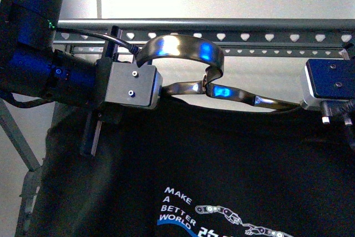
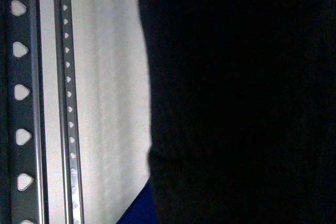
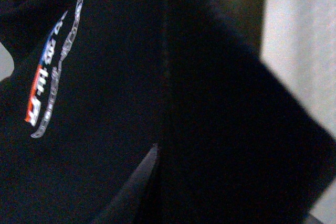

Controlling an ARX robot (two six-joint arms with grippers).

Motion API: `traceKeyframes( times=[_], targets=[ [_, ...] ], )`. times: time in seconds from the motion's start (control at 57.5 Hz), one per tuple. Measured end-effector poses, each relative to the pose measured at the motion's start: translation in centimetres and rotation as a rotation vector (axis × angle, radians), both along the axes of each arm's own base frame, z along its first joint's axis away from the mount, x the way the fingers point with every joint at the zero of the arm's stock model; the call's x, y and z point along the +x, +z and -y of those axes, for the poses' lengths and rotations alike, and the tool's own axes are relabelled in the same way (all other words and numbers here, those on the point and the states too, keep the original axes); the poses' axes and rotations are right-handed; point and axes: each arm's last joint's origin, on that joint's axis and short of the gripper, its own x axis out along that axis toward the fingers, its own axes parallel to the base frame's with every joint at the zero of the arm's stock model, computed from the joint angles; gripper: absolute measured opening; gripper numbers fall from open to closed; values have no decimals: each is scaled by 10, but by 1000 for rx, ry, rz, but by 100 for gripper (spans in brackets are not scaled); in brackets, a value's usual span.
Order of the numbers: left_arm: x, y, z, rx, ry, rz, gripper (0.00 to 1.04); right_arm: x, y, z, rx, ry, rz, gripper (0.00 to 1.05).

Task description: Hang clothes on hanger

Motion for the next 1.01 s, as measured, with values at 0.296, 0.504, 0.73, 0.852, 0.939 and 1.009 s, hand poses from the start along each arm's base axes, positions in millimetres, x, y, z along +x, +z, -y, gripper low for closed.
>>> traceKeyframes(
  times=[0.296,0.504,0.73,0.852,0.939,1.009],
  targets=[
    [0,0,0,-5,-7,-2,27,-5,4,6,95,-49,-34,9],
    [-1,0,2,-12,-23,-6,52,-15,-11,17,142,-96,-155,9],
    [-1,0,3,-16,-27,-9,87,-30,-44,46,182,-189,-316,9],
    [-1,0,3,-16,-27,-9,99,-37,-59,63,236,-235,-370,9],
    [-1,1,2,-16,-23,-5,98,-40,-64,71,282,-271,-385,9],
    [0,3,2,-17,-21,3,98,-42,-66,77,340,-302,-385,9]
  ],
)
